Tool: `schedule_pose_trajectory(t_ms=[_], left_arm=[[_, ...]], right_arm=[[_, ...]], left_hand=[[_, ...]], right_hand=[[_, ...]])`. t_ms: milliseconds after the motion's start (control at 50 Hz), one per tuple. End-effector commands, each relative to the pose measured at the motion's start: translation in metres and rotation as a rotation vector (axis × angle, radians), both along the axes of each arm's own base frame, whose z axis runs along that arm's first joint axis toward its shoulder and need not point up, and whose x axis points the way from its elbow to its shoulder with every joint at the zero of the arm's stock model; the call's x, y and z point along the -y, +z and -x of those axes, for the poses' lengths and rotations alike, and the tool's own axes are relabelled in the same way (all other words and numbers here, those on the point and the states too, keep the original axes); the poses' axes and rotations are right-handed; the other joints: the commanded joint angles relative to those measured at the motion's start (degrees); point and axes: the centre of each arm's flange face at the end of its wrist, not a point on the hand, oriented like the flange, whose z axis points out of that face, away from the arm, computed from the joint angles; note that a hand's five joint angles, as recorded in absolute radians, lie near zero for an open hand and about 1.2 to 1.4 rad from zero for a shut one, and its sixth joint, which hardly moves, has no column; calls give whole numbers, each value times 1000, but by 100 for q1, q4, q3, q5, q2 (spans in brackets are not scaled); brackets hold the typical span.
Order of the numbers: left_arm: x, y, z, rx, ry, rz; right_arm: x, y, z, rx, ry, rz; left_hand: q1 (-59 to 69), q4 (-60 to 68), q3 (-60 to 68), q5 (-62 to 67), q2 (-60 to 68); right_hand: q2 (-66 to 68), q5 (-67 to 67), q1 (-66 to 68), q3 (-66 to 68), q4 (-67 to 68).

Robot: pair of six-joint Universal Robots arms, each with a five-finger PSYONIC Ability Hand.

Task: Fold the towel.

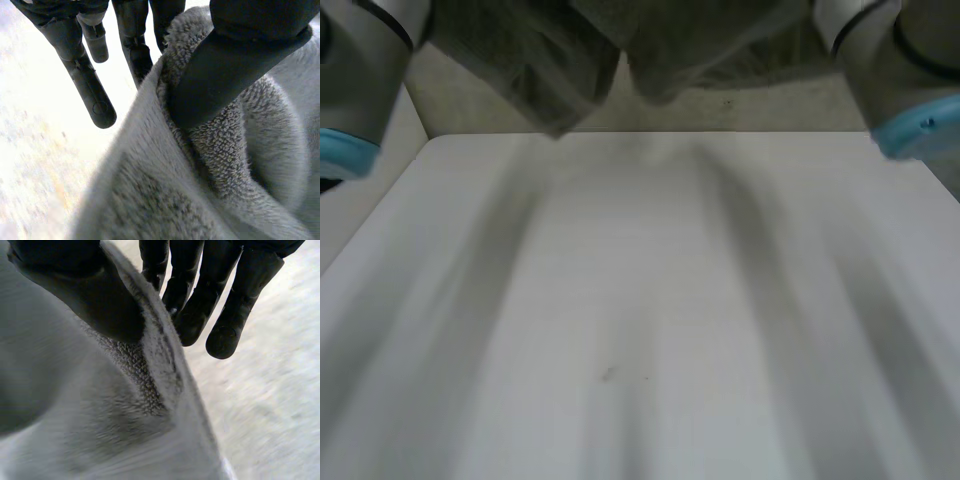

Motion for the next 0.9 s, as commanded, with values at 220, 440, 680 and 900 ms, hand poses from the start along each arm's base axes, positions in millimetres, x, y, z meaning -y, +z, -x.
schedule_pose_trajectory(t_ms=[220,440,680,900], left_arm=[[-18,-266,-5,296,-4,-687],[-29,-270,-16,325,11,-715],[-48,-254,-29,316,26,-699],[-52,-261,-30,325,24,-715]], right_arm=[[-53,-250,0,-662,185,-563],[-58,-260,29,-630,75,-633],[-43,-225,84,-291,-94,-782],[-68,-241,102,-203,-131,-836]], left_hand=[[1239,1022,6920,1162,1023],[1239,1022,6920,1162,1023],[1191,974,6872,1114,975],[-323,-540,5358,-400,-540]], right_hand=[[349,355,343,327,318],[-4557,-4550,-4562,-4578,-4588],[-5482,-5476,-5488,-5504,-5514],[-5331,-5325,-5337,-5353,-5363]])
